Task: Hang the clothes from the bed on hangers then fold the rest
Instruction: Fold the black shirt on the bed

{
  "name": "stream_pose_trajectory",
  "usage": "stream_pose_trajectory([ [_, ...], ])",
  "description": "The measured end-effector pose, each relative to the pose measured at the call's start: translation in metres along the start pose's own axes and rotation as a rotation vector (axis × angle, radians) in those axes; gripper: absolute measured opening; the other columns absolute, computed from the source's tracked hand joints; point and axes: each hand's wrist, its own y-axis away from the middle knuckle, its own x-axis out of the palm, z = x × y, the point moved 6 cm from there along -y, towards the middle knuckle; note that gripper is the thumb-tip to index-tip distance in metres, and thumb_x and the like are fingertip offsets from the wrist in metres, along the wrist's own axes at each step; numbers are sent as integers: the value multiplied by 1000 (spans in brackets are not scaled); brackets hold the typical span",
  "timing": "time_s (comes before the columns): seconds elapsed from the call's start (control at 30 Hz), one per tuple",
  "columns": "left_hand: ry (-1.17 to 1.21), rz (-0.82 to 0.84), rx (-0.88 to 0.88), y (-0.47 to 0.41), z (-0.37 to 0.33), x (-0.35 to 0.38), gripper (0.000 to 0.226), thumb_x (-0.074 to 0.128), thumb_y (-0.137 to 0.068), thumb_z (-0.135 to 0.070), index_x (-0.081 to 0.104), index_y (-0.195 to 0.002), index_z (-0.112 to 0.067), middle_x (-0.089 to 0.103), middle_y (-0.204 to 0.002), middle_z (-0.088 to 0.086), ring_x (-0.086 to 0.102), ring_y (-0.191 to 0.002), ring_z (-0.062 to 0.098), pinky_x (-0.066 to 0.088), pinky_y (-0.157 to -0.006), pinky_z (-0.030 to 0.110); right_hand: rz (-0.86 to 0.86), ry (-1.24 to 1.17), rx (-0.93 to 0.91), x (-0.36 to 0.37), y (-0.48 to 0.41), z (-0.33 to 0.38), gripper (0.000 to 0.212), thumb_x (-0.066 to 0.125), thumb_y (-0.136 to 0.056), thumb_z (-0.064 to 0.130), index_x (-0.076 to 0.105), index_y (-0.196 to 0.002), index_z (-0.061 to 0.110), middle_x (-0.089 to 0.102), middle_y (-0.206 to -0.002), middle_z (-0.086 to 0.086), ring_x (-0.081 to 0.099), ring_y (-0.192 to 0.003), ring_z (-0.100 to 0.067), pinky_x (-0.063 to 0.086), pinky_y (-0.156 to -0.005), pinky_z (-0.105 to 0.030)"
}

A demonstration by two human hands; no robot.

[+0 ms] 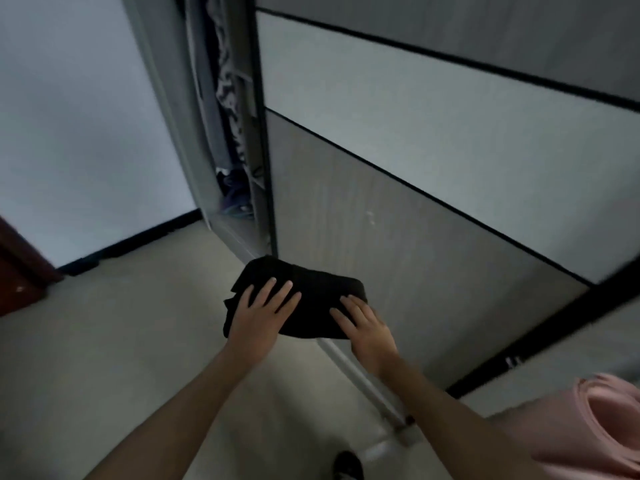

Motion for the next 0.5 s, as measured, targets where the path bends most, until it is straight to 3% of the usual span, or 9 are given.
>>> stream_pose_trajectory([
  [0.07,-20,-29,-36,-9,32,-4,68,89,-40,-8,73,-106,-17,69,-114,6,67,-99,30,53,-78,50,-13,0,-50,-1,-39,7,52,33,-63,11,76,-94,11,71,-99,-14,70,-90,-30,58,-64,-33],
  [0.2,-73,-80,-87,-38,91,-6,71,89,-37,-4,73,-105,-17,69,-112,6,68,-98,30,53,-77,51,-67,-18,-164,7,-113,6,47,64,-53,4,75,-98,10,71,-101,-15,69,-91,-31,58,-65,-34],
  [0.43,-178,-177,-226,-105,222,-19,78,89,-30,1,74,-104,-17,69,-111,7,68,-96,30,55,-75,49,-249,-38,-317,9,-281,14,43,44,-63,10,77,-91,14,73,-94,-10,71,-85,-23,56,-60,-24],
  [0.5,-204,-245,-285,-117,267,-27,73,84,-36,6,73,-105,-15,69,-112,9,68,-96,32,54,-75,51,-286,-66,-399,9,-333,23,43,72,-50,4,76,-93,10,72,-95,-13,71,-85,-26,57,-60,-26],
])
